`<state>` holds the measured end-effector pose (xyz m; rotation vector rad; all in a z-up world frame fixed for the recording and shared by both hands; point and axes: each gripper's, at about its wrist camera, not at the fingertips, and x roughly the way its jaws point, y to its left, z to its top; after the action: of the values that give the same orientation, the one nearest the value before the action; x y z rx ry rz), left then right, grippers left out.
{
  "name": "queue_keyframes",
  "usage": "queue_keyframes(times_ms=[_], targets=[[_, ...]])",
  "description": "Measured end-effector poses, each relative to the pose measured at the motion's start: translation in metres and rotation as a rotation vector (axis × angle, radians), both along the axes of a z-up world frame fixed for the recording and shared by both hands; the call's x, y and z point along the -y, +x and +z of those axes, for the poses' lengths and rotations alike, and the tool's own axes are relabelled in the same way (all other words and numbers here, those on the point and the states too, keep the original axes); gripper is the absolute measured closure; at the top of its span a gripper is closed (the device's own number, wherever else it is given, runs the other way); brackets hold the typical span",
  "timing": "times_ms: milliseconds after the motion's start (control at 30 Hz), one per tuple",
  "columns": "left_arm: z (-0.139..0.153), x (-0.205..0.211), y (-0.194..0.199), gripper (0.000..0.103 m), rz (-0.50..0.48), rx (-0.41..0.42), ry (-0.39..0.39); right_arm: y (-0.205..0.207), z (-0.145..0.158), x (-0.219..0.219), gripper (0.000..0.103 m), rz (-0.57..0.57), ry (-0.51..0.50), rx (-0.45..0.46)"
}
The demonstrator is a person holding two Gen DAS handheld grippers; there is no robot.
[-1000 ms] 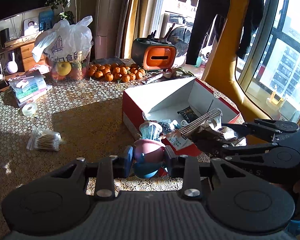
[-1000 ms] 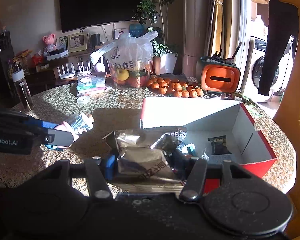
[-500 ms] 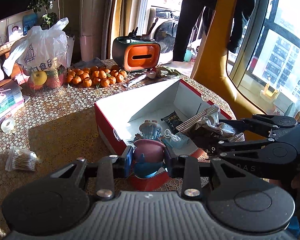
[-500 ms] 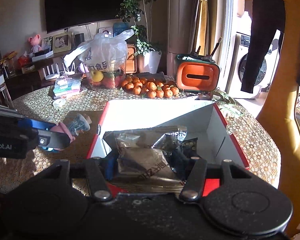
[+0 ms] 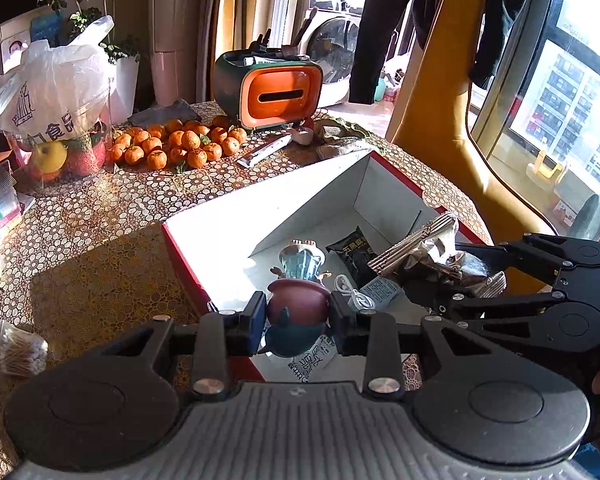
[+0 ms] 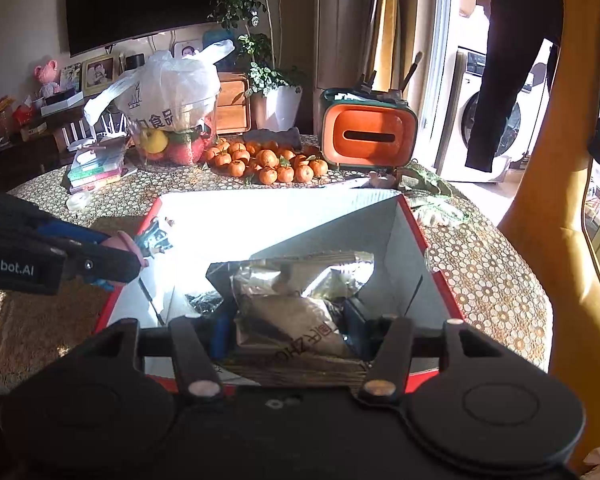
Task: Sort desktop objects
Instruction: 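Lower the foil bag and toy into the red box and open both grippers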
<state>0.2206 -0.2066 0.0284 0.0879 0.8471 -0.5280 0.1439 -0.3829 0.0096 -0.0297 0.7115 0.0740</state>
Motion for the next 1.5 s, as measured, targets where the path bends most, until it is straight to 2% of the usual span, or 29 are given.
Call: queue_keyframes(times_ms=[233, 367, 633, 900, 1233, 1500], targets=[[-0.012, 0.018, 0.024, 0.071, -0.010, -0.003, 0.066, 0.020, -0.012, 0.007, 0.046, -0.011, -0.005, -0.035], [-0.018, 0.028, 0.037, 0.071, -0.017, -0.022, 0.077, 0.031, -0.022, 0.010, 0.046, -0.010, -0.005, -0.068], [-0.032, 0.052, 0.051, 0.071, -0.072, -0.002, 0.172, 0.046, -0.040, 0.004, 0.046, 0.003, -0.028, -0.112], [-0.051, 0.062, 0.076, 0.071, -0.066, -0.048, 0.200, 0.058, -0.056, -0.001, 0.046, 0.023, -0.038, -0.165], [-0.070, 0.075, 0.093, 0.071, -0.106, -0.067, 0.298, 0.069, -0.067, -0.014, 0.046, 0.100, -0.059, -0.229], [-0.086, 0.082, 0.100, 0.071, -0.110, -0.101, 0.340, 0.072, -0.078, -0.015, 0.046, 0.122, -0.057, -0.291]])
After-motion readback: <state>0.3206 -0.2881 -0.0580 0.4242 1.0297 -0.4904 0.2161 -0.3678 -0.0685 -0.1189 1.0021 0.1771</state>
